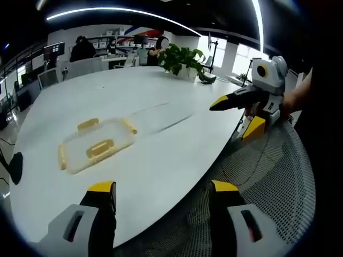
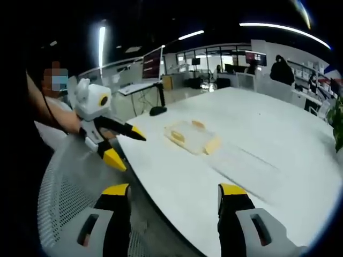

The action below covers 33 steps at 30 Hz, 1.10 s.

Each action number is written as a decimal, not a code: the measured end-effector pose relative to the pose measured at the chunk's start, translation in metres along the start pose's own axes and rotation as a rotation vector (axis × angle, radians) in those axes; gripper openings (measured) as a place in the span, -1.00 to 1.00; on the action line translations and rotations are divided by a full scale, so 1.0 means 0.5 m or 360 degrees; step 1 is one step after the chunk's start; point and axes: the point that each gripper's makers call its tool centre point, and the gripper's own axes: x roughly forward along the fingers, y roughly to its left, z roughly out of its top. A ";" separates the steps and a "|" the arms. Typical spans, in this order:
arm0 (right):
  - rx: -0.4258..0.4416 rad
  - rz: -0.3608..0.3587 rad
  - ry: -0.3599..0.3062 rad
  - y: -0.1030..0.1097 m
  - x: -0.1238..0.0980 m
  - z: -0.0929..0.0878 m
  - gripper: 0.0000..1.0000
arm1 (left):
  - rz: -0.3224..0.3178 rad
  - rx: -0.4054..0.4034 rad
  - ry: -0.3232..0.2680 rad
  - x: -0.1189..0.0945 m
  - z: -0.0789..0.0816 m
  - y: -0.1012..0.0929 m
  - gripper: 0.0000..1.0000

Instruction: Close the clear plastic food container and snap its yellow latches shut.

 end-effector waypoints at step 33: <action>0.0175 -0.0011 -0.0228 -0.046 -0.028 0.083 0.22 | -0.0059 -0.0084 -0.0121 -0.023 0.052 0.007 0.28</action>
